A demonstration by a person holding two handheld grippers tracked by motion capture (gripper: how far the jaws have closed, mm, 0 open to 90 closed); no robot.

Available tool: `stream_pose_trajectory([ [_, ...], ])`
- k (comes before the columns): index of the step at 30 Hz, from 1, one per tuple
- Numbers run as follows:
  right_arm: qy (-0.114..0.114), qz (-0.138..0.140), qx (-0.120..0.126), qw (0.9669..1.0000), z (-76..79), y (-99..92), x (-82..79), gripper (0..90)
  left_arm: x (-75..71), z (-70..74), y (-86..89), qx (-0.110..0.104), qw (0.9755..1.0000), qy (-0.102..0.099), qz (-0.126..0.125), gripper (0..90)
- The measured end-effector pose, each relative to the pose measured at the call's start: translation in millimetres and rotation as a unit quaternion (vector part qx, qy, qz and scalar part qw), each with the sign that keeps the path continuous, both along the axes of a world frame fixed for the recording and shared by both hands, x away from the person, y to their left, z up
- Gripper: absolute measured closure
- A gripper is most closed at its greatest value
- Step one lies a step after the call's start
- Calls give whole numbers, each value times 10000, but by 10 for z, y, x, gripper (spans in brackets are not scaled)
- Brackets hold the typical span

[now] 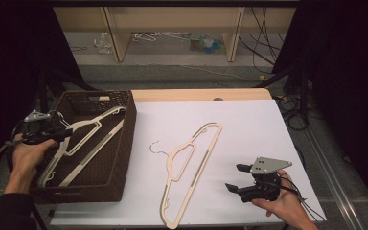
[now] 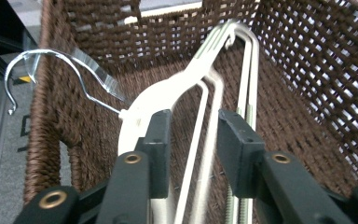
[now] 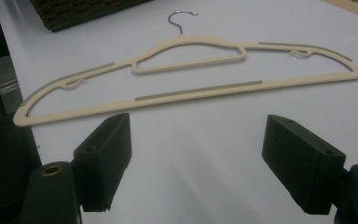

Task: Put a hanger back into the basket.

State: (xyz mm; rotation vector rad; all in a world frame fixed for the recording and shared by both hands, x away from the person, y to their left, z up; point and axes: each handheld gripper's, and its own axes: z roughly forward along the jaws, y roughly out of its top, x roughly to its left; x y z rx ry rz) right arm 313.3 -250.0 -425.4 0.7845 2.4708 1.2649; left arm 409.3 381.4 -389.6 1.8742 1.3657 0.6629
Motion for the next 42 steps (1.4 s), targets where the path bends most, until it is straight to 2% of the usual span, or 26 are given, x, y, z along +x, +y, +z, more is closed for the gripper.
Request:
stream_pose_trajectory([
  [4,13,27,0,10000,-1,4,-2,250,-87,85,-154,-345,9991,-222,-49,562],
  [6,11,50,0,10000,-2,5,0,249,-142,136,-265,-423,9985,-311,-156,506],
  [10,31,28,2,10000,-10,9,-4,249,-290,253,-553,-514,9958,-514,-556,441],
  [11,31,32,0,10000,-11,10,-3,249,-335,284,-645,-605,9948,-548,-610,424],
  [16,68,-24,-13,10000,-25,5,-3,249,-550,439,-1084,-611,9880,-784,-1180,383],
  [18,42,-26,-7,10000,-35,-2,6,244,-628,468,-1256,-623,9843,-923,-1370,371],
  [19,53,-31,-13,10000,-40,-4,7,243,-681,486,-1334,-587,9835,-897,-1461,367],
  [22,67,-58,-8,10000,-55,-5,10,238,-802,502,-1554,-514,9780,-976,-1769,349],
  [23,76,-56,-17,10000,-60,-7,12,236,-830,504,-1613,-458,9752,-1010,-1913,340],
  [26,154,-121,17,9998,-74,-12,11,210,-938,484,-1809,-480,9695,-997,-2188,324],
  [28,94,-180,7,9998,-85,-16,18,185,-1008,453,-1921,-468,9678,-963,-2277,291],
  [30,57,-202,18,9998,-88,-17,21,168,-1069,399,-2002,-539,9649,-986,-2373,262],
  [34,30,-231,65,9997,-82,-13,11,167,-1184,233,-2114,-766,9648,-891,-2354,170],
  [35,20,-260,65,9996,-83,-9,7,167,-1215,188,-2133,-842,9640,-827,-2383,170],
  [36,23,-266,62,9996,-85,-5,5,167,-1253,144,-2152,-915,9619,-769,-2458,166],
  [37,35,-270,63,9996,-86,-3,2,168,-1286,106,-2169,-923,9599,-744,-2542,162],
  [38,33,-276,46,9996,-89,-1,3,168,-1326,68,-2189,-938,9607,-720,-2512,164],
  [39,35,-284,41,9996,-92,0,4,168,-1357,35,-2203,-915,9604,-731,-2527,163],
  [40,19,-325,30,9995,-95,0,5,168,-1384,5,-2211,-871,9595,-723,-2581,162],
  [41,13,-336,9,9994,-97,-2,11,168,-1403,-25,-2212,-850,9574,-753,-2656,162],
  [42,79,-404,25,9992,-95,0,5,168,-1435,-58,-2221,-841,9594,-756,-2582,162],
])
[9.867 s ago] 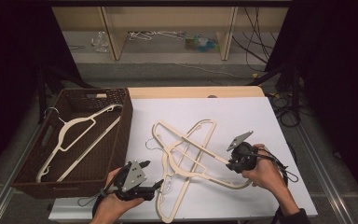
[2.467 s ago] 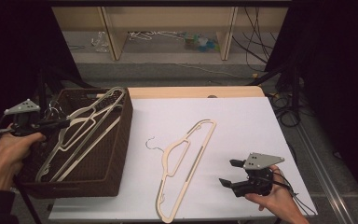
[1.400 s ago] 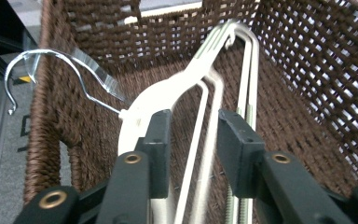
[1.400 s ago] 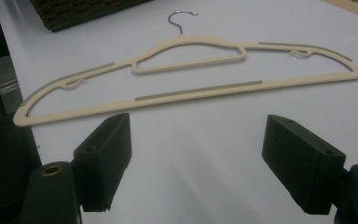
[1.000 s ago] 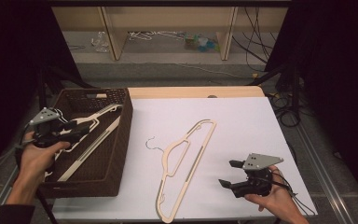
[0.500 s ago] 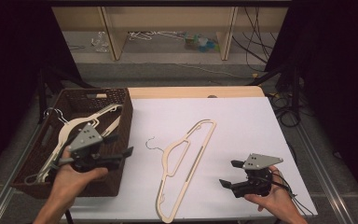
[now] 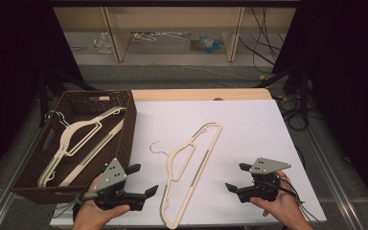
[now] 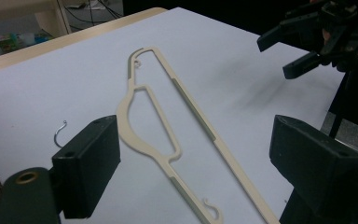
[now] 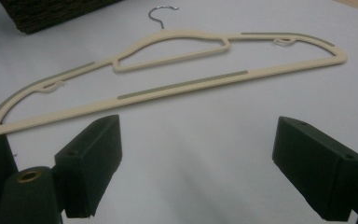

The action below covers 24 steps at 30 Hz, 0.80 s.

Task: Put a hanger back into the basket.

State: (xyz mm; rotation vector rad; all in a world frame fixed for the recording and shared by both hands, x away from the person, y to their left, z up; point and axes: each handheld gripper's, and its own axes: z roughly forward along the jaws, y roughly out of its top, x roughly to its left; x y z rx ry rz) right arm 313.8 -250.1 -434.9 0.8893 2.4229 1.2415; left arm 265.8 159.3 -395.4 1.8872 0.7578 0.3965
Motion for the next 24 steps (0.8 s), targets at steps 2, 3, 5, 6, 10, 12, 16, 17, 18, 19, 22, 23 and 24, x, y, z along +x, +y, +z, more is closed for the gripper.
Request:
stream_pose_trajectory([
  [2,5,-102,-8,9999,-5,0,5,168,-32,-74,-8,26,10000,36,-44,161],
  [3,3,-186,-8,9998,-8,4,5,168,-46,-117,-14,29,10000,18,2,162],
  [5,38,-253,-30,9997,-18,22,15,168,-58,-201,-26,138,9999,-47,8,162],
  [6,92,-339,-58,9994,-22,43,7,168,-70,-242,-40,132,9999,-4,-11,162],
  [10,82,-419,-140,9990,-37,173,11,167,-101,-343,-82,124,9999,-5,-25,163],
  [12,90,-490,-190,9986,-38,261,6,168,-116,-360,-89,91,10000,24,-9,165],
  [16,77,-506,-409,9979,-68,460,24,167,-111,-390,-76,173,9998,-50,-77,165],
  [17,157,-539,-424,9975,-75,509,25,168,-115,-409,-82,93,9999,49,-41,165],
  [18,175,-567,-441,9973,-84,555,32,167,-107,-415,-75,163,9999,28,-47,165],
  [19,178,-564,-467,9972,-95,599,44,167,-94,-426,-71,163,9998,13,-84,166],
  [22,273,-624,-575,9960,-125,730,87,166,-84,-444,-67,160,9998,59,-47,166],
  [23,289,-693,-604,9953,-140,778,104,165,-87,-448,-68,147,9999,79,-22,166],
  [24,325,-726,-668,9946,-156,820,128,166,-86,-449,-66,158,9999,65,-26,166],
])
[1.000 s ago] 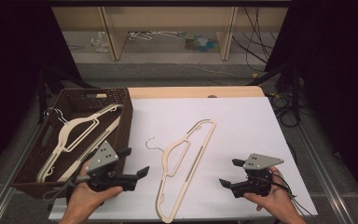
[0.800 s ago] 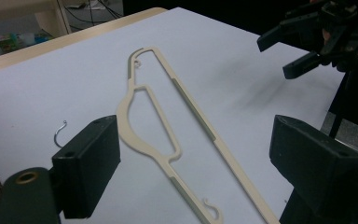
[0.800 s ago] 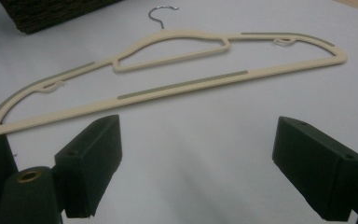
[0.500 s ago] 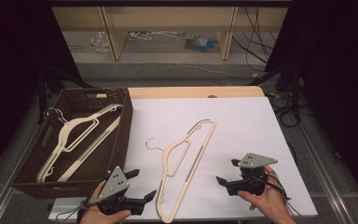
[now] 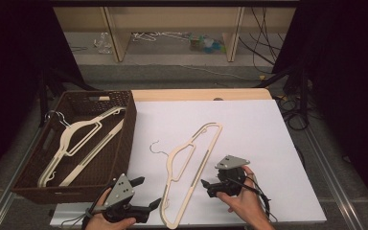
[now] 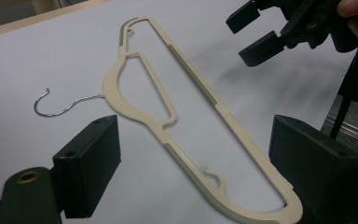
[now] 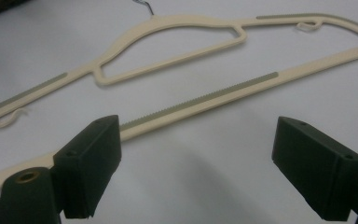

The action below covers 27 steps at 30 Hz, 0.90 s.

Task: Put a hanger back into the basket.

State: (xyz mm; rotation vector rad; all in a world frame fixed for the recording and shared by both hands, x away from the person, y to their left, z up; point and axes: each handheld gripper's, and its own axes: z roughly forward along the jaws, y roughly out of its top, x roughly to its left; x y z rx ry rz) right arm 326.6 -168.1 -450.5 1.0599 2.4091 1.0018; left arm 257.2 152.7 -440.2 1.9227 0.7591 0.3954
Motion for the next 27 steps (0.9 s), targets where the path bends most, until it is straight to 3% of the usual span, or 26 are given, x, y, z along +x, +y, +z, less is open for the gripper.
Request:
stream_pose_trajectory([
  [1,113,-97,10,9999,-9,46,20,166,1,0,-1,10,10000,-11,-9,166],
  [3,58,-209,-40,9998,-52,118,88,167,-5,0,-5,52,10000,-15,-2,167],
  [13,356,-810,-293,9956,-211,428,352,170,-15,-5,-23,16,10000,-13,-65,172],
  [21,552,-973,-564,9921,-307,469,466,170,-17,-9,-32,35,9999,-7,-142,176],
  [27,590,-900,-646,9921,-333,467,499,165,-14,-17,-35,102,9998,-2,-162,181],
])
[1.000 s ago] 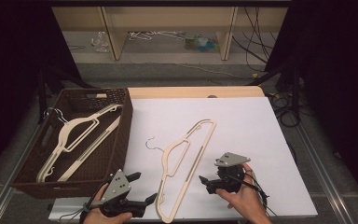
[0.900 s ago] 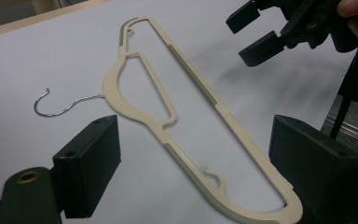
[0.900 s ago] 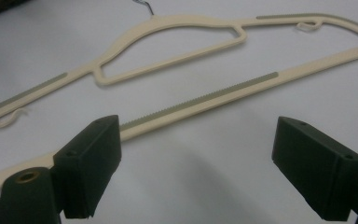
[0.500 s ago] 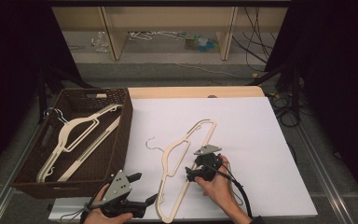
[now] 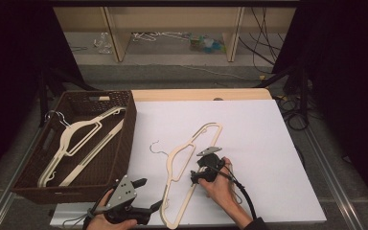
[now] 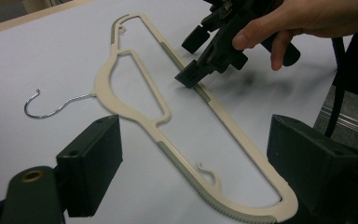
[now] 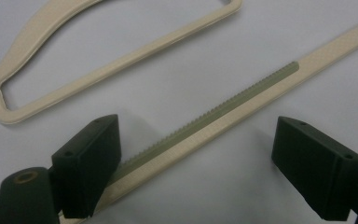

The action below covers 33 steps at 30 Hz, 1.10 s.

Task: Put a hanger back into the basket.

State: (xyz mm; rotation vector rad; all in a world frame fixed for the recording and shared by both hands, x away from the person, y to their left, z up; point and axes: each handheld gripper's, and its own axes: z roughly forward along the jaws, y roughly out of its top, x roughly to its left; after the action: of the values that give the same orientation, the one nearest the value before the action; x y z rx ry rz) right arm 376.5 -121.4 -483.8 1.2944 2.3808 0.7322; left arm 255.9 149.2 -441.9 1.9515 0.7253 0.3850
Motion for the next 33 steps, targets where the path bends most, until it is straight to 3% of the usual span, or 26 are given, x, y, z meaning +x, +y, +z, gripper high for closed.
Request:
stream_pose_trajectory([
  [8,96,-13,40,9999,7,28,-12,208,-1,-4,-6,59,10000,-4,-3,187],
  [14,233,223,-15,9995,28,-8,8,241,-1,1,9,58,10000,-18,11,192],
  [21,479,469,-141,9977,93,-98,39,364,-8,6,12,63,10000,-43,-8,195],
  [26,765,504,-145,9957,147,-258,79,461,-9,6,11,53,10000,-35,-12,196],
  [30,1142,436,-87,9925,188,-375,116,452,-9,1,2,74,10000,-19,-20,198],
  [33,1475,429,-135,9880,215,-378,121,372,-10,-5,-8,89,10000,6,-33,199],
])
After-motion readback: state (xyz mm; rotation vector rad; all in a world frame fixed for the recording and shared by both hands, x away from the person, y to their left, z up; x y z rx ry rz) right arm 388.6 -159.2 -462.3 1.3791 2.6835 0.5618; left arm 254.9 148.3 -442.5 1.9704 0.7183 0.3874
